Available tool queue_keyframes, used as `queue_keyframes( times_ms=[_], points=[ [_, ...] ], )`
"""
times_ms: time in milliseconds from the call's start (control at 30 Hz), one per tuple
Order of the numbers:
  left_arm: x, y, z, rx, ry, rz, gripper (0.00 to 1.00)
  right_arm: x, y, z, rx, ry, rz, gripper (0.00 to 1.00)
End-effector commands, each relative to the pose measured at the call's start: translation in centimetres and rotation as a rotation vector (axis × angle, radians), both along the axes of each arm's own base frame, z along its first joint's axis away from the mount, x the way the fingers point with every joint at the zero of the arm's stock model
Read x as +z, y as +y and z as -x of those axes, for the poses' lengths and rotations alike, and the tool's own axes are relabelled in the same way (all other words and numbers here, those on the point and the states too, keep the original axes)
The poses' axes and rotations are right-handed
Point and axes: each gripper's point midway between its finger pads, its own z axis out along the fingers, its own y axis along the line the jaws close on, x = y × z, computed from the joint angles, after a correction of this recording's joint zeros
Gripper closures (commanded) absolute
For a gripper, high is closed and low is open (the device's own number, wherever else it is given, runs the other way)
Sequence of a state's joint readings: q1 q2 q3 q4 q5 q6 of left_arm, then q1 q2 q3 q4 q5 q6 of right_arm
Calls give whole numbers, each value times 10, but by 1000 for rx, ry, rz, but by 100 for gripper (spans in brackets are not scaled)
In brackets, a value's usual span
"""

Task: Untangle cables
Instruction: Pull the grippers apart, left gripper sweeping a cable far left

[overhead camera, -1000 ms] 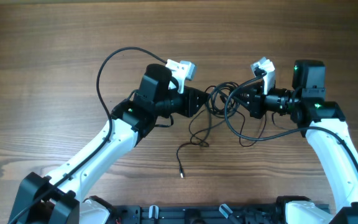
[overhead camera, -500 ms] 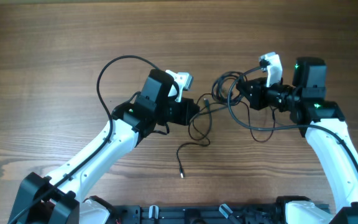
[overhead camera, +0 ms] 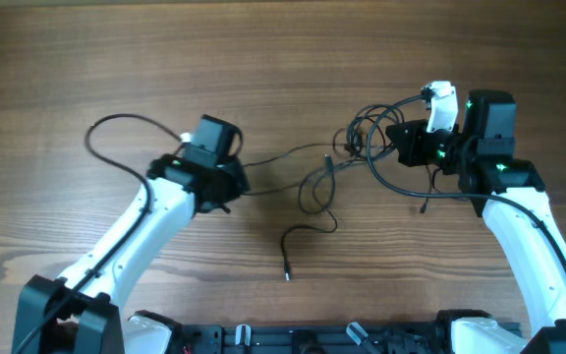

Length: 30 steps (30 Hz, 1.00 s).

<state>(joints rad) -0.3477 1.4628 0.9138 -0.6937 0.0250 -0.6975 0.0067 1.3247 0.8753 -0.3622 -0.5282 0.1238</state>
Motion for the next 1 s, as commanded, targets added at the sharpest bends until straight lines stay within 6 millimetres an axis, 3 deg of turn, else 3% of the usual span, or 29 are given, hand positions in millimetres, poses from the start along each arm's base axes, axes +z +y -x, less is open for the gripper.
queue_keyframes(
  times_ms=[0,133,267,500,700,833,967],
  points=[
    [-2,34,-8,233,-1,-30,96,-5,-9,-5,-45,10,21,96],
    [-4,51,-8,296,17,-34,96,-11,-23,-8,-153,46,48,95],
    [-8,81,4,376,74,-83,96,-16,-51,-13,-323,86,68,96],
    [-10,118,11,499,115,-92,96,-20,-132,-13,-708,147,8,96],
    [-9,134,10,541,108,-101,96,-25,-206,8,-955,187,-39,96],
    [-7,166,11,576,87,-183,96,-31,-251,28,-1105,217,-69,96],
    [-5,198,13,588,74,-207,96,-41,-268,38,-1156,250,-77,96]
  ],
)
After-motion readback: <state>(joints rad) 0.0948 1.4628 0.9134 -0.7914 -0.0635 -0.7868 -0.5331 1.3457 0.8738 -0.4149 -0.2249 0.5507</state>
